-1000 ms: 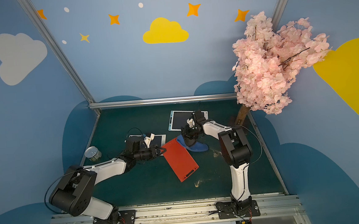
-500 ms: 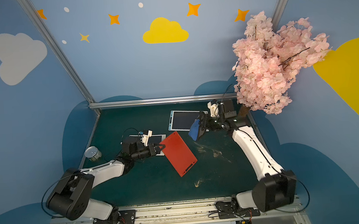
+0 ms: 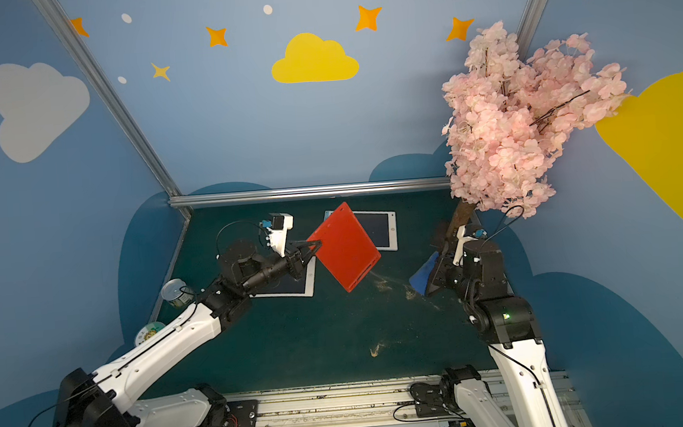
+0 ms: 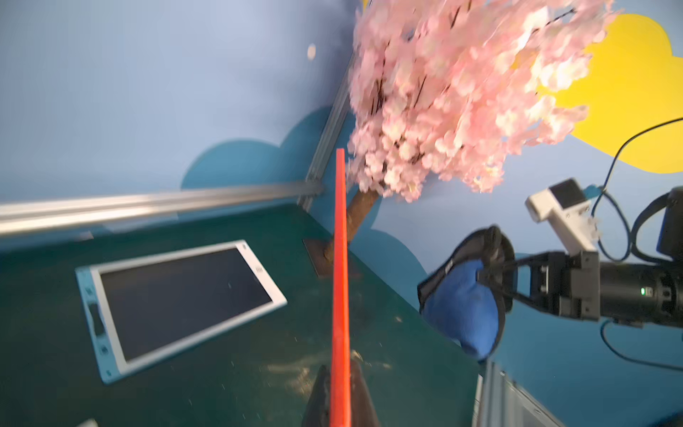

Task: Wipe the drawing tablet
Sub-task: Wipe the dirt from the drawing tablet, then place the drawing tablet at the center of the board.

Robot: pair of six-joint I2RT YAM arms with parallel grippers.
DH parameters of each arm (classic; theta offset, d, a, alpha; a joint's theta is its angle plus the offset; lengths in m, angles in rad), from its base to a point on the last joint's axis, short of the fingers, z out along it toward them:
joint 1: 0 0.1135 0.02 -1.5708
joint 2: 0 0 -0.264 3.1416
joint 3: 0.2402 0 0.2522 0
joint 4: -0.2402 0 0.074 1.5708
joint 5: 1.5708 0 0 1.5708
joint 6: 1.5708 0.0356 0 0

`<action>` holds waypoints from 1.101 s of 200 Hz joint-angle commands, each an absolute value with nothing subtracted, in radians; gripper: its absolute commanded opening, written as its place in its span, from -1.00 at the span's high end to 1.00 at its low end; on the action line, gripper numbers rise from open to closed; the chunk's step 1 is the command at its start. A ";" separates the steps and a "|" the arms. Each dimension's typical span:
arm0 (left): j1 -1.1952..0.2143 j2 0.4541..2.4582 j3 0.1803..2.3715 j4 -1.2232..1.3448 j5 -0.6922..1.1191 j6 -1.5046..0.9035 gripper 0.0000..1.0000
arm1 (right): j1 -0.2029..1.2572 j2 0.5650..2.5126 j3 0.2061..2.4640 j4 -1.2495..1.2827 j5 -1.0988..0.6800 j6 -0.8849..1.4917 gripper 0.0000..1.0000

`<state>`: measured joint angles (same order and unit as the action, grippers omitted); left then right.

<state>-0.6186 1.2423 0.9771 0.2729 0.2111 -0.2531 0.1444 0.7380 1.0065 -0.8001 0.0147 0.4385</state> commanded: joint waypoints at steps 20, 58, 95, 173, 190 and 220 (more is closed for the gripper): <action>-0.614 1.384 1.132 0.128 0.092 0.496 0.95 | 0.140 0.645 0.899 -0.797 -0.025 0.473 1.00; -0.609 1.659 1.411 -0.141 -0.160 0.999 0.95 | 0.140 0.589 0.820 -0.788 -0.095 0.470 1.00; -0.606 1.883 1.497 -0.055 -0.437 1.237 0.95 | 0.140 0.552 0.771 -0.794 -0.159 0.462 1.00; -0.552 2.209 1.749 -0.042 -0.708 1.303 0.95 | 0.140 0.493 0.746 -0.808 -0.218 0.455 1.00; -0.540 2.249 1.794 -0.064 -0.745 1.302 0.95 | 0.140 0.491 0.742 -0.805 -0.227 0.452 1.00; -0.525 2.282 1.839 -0.171 -0.761 1.247 0.95 | 0.140 0.490 0.739 -0.798 -0.233 0.451 1.00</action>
